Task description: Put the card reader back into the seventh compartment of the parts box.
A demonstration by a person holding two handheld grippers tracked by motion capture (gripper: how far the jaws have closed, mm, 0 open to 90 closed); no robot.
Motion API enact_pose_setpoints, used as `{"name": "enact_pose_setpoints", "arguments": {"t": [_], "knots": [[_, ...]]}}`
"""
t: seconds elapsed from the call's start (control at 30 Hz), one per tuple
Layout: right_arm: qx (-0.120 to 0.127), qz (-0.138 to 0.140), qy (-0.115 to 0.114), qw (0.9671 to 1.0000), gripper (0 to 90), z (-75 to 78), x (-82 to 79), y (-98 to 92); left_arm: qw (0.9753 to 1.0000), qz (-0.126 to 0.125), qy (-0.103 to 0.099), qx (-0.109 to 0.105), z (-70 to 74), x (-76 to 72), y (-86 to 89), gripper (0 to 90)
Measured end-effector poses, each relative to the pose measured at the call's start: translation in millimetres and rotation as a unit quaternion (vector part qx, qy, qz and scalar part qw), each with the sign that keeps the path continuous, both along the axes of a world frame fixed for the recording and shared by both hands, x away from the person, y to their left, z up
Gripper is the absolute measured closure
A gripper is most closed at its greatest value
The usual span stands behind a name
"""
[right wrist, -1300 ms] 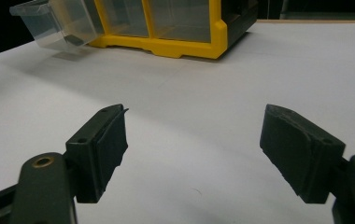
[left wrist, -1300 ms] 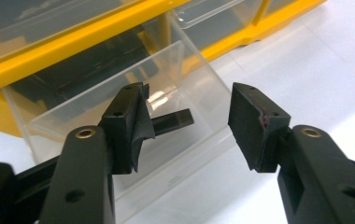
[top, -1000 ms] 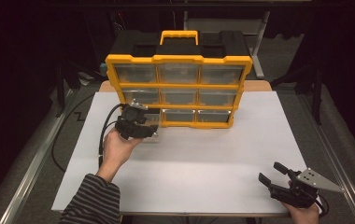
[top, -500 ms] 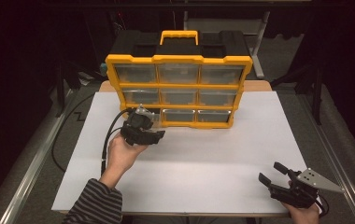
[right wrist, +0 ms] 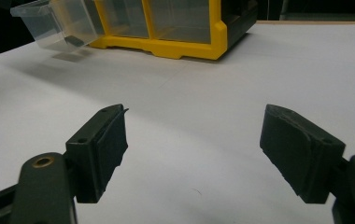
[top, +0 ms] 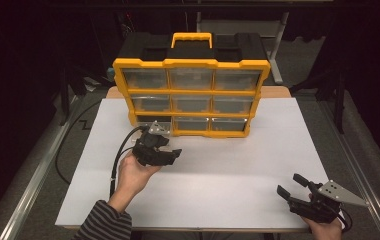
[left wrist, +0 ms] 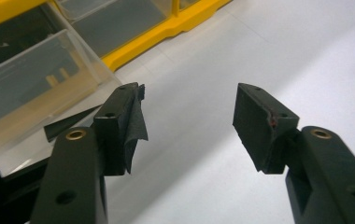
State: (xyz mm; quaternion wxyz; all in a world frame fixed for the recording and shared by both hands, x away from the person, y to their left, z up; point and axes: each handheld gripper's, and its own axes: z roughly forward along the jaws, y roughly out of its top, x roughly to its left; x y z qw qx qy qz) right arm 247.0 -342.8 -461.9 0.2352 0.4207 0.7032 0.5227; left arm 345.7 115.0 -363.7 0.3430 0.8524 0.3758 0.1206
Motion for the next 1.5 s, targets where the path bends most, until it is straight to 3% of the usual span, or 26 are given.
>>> {"name": "enact_pose_setpoints", "arguments": {"t": [0.33,0.97,1.5], "knots": [[0.0,0.0,0.001,1.0,23.6,-0.1,0.1,0.1,0.9999,-0.008,-0.005,-0.004,-12.7,-16.4,0.0,41.7],[-0.002,0.0,0.002,1.0,23.6,-0.1,0.3,0.1,0.9995,-0.006,-0.016,-0.026,-35.1,-38.7,17.2,38.3],[-0.003,-0.002,0.001,1.0,23.6,-0.3,0.4,0.3,0.9979,0.021,-0.032,-0.052,-51.3,-47.7,41.3,35.7]]}}
